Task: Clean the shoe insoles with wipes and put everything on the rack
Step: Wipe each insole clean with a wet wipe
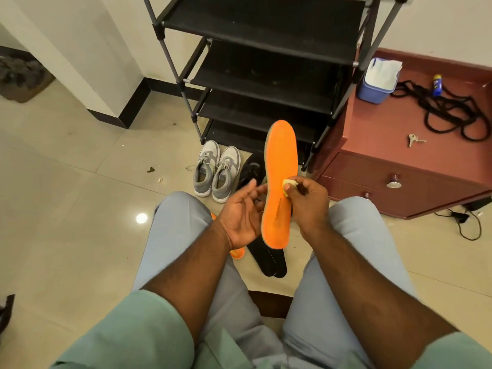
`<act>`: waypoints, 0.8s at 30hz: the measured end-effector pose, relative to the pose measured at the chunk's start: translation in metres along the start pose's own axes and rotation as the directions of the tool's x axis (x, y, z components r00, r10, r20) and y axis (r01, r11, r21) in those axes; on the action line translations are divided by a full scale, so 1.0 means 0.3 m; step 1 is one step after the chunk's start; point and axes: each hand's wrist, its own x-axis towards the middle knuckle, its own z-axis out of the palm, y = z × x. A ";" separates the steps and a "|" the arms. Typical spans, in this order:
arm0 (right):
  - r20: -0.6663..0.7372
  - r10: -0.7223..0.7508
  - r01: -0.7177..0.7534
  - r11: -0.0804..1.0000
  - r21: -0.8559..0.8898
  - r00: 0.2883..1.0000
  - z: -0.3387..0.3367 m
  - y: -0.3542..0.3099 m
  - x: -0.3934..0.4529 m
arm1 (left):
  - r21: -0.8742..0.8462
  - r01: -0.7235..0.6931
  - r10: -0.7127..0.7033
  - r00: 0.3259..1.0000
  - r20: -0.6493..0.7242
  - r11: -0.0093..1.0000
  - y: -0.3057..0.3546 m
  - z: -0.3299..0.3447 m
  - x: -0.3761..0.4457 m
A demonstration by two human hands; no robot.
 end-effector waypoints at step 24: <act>0.355 -0.221 0.415 0.577 -0.704 0.908 0.038 -0.034 -0.132 | -0.162 -0.110 0.063 0.959 -0.275 0.981 -0.004 -0.033 0.037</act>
